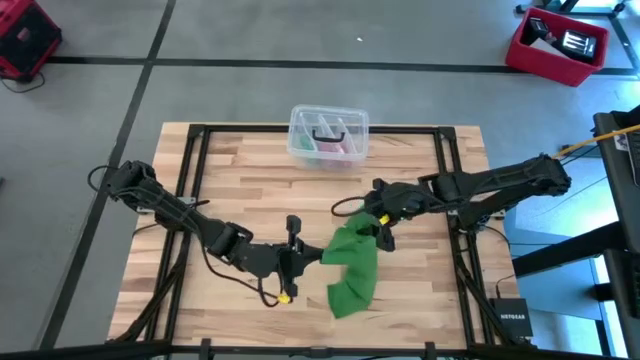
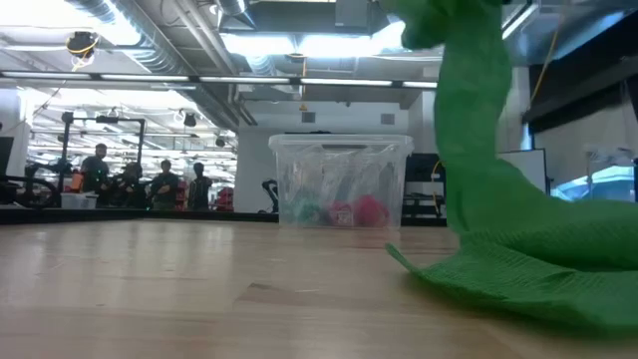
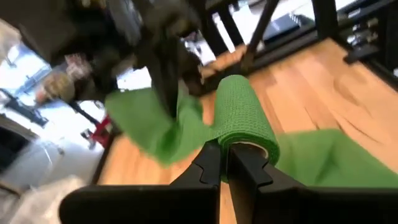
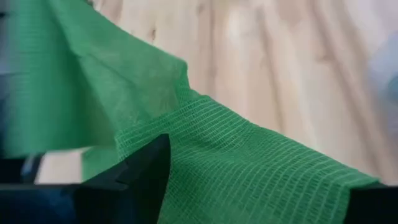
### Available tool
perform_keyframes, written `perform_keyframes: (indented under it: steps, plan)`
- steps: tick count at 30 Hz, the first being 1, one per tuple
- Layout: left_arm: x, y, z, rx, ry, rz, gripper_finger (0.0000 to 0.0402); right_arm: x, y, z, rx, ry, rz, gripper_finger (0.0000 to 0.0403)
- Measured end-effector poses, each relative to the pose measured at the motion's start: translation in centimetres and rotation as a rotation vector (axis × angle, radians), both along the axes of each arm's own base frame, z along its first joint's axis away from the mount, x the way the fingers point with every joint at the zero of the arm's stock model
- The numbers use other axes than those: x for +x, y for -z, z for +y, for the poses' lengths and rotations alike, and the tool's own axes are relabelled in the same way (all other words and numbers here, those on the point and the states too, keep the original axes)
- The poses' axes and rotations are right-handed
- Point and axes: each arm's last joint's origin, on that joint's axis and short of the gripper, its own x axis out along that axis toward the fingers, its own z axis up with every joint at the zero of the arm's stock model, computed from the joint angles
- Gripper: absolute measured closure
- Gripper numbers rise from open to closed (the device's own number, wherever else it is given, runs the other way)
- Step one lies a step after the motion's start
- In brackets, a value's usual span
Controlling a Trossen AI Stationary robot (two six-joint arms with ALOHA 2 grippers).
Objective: Roll bandage
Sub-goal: Roll the green bandage
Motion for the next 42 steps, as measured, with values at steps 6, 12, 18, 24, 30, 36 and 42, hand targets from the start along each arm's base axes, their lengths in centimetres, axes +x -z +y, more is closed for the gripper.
perform_keyframes:
  steps: [6,12,18,24,30,36,42]
  plan:
    - [-0.1,3.1,1.7,-0.063,-0.079,0.077,0.0400,0.5,-0.3,-0.2,0.038,-0.006,-0.045,0.0148]
    - [-0.5,5.3,3.0,-0.109,-0.143,0.133,0.0400,1.0,-0.8,-0.4,0.000,0.093,-0.128,0.0148]
    - [-0.5,6.1,3.4,-0.139,-0.137,0.159,0.0400,1.3,-0.1,-0.4,0.277,0.023,-0.013,0.0148]
    - [-0.5,6.1,3.4,-0.143,-0.131,0.161,0.0400,1.1,0.5,-1.6,0.295,0.121,0.051,0.0148]
    - [-0.5,6.1,3.4,-0.143,-0.134,0.165,0.0400,0.9,-0.2,-2.4,0.131,0.288,0.025,0.0148]
    - [-1.0,6.9,3.8,-0.180,-0.190,0.234,0.0400,-1.2,-0.9,-1.4,0.417,0.056,0.337,0.0148]
    - [-1.2,7.2,4.2,-0.213,-0.228,0.256,0.0400,-1.2,-1.7,-2.1,0.207,0.282,0.217,0.0148]
